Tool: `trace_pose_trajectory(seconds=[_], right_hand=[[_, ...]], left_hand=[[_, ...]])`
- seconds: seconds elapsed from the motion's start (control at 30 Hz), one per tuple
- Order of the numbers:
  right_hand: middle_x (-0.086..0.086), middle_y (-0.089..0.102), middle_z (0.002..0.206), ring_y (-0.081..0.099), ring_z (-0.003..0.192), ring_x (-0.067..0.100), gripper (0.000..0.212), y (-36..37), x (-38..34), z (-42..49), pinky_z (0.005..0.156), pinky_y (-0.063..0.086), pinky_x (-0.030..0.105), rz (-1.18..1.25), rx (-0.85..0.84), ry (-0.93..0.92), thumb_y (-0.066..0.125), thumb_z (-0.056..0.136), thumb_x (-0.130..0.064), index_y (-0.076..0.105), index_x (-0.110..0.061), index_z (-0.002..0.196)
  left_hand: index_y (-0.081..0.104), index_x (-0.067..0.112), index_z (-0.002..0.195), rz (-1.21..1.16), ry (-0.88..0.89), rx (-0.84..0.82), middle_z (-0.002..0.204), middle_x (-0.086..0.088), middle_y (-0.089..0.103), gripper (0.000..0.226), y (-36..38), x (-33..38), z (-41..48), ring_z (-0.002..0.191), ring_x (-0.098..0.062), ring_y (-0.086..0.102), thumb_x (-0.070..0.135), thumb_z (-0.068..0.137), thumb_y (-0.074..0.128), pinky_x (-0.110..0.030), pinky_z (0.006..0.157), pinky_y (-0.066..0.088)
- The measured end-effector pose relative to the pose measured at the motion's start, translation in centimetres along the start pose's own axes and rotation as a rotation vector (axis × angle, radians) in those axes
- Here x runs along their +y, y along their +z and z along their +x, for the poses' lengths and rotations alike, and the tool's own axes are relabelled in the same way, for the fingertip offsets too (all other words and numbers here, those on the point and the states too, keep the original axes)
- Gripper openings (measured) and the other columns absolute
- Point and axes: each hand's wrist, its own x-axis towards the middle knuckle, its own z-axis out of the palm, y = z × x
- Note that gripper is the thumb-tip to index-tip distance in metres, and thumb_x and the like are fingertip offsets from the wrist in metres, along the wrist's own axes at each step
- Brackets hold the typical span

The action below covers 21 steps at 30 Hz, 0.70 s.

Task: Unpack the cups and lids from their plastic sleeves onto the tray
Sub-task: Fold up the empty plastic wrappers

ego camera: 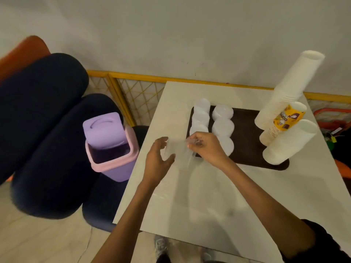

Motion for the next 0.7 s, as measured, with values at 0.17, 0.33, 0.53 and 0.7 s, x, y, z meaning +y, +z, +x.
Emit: trace_pose_trajectory(seconds=[0.17, 0.33, 0.53, 0.7], right_hand=[[-0.012, 0.066, 0.087, 0.062, 0.084, 0.006, 0.005, 6.2, -2.4, 3.6, 0.078, 0.049, 0.017, -0.106, -0.085, -0.116, 0.07, 0.084, -0.011, 0.071, -0.01, 0.089], [0.001, 0.071, 0.102, 0.063, 0.09, 0.013, 0.014, 12.4, -4.1, 7.3, 0.083, 0.05, 0.023, -0.25, -0.137, -0.165, 0.067, 0.087, -0.017, 0.07, -0.011, 0.1], [0.005, 0.07, 0.106, 0.063, 0.094, 0.02, 0.022, 19.7, -5.4, 11.6, 0.075, 0.041, 0.019, -0.331, -0.191, -0.159, 0.065, 0.089, -0.022, 0.068, -0.012, 0.109], [0.005, 0.067, 0.114, 0.062, 0.101, 0.021, 0.029, 24.4, -5.1, 14.8, 0.08, 0.042, 0.018, -0.403, -0.225, -0.091, 0.059, 0.092, -0.026, 0.064, -0.013, 0.117]], left_hand=[[0.053, 0.022, 0.098, 0.044, 0.001, 0.151, 0.097, 0.012, 0.057, 0.022, -4.5, -2.8, 1.4, 0.087, -0.01, 0.055, 0.007, 0.087, 0.066, -0.02, 0.078, 0.047], [0.062, 0.009, 0.107, 0.134, -0.028, 0.248, 0.101, 0.002, 0.064, 0.02, -8.2, -7.5, 3.4, 0.09, -0.011, 0.055, 0.008, 0.087, 0.066, -0.026, 0.081, 0.047], [0.066, 0.006, 0.102, 0.221, 0.025, 0.261, 0.096, -0.005, 0.069, 0.018, -12.8, -12.7, 6.5, 0.083, -0.017, 0.059, 0.0, 0.086, 0.064, -0.028, 0.072, 0.051], [0.067, 0.003, 0.102, 0.264, -0.041, 0.233, 0.097, -0.009, 0.07, 0.019, -14.9, -16.7, 9.0, 0.082, -0.018, 0.059, -0.003, 0.085, 0.062, -0.025, 0.071, 0.047]])
